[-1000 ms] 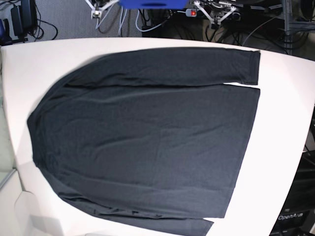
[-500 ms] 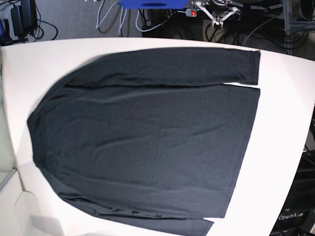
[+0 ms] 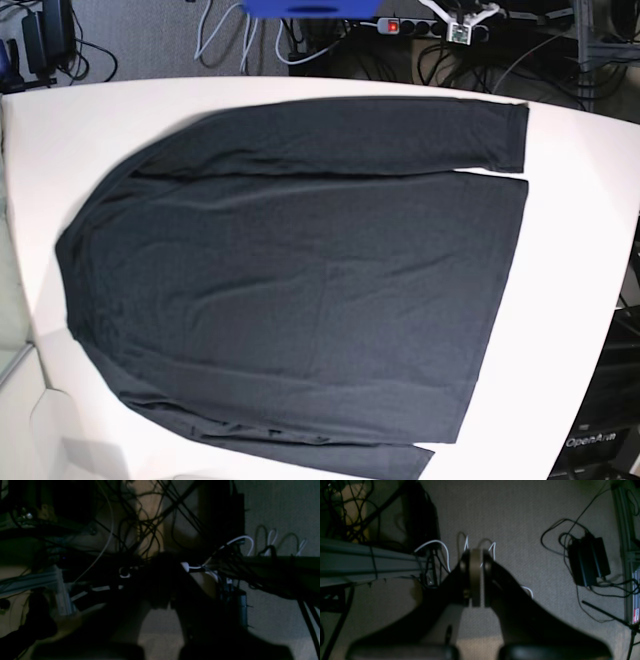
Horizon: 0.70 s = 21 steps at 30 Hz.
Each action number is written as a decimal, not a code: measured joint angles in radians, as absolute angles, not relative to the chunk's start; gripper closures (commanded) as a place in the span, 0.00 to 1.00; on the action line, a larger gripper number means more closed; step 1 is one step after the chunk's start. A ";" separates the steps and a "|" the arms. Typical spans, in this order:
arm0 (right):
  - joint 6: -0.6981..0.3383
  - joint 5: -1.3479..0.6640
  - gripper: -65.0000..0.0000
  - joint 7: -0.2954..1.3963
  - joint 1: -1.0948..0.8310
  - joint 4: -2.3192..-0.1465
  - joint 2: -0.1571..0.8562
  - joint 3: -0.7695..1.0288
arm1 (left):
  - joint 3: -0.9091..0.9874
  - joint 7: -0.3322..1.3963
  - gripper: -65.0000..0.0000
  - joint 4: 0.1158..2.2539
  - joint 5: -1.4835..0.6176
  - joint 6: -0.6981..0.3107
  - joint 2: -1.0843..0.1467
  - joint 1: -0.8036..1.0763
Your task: Fold the T-shirt properly
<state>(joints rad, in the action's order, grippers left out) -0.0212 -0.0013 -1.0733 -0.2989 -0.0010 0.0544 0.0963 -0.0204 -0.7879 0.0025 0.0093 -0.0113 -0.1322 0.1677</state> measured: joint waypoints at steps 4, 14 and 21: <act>-0.022 -0.001 1.00 -1.085 -0.298 -0.002 0.052 0.096 | -0.020 -0.861 1.00 0.001 0.007 -0.080 -0.155 0.204; -0.021 -0.001 1.00 -1.285 -0.344 -0.002 0.070 0.098 | 0.057 -0.887 1.00 0.001 -0.227 -0.371 -0.178 0.218; -0.021 -0.001 1.00 -1.330 -0.367 -0.002 0.066 0.098 | 0.056 -0.937 1.00 0.007 -0.226 -0.433 -0.175 0.232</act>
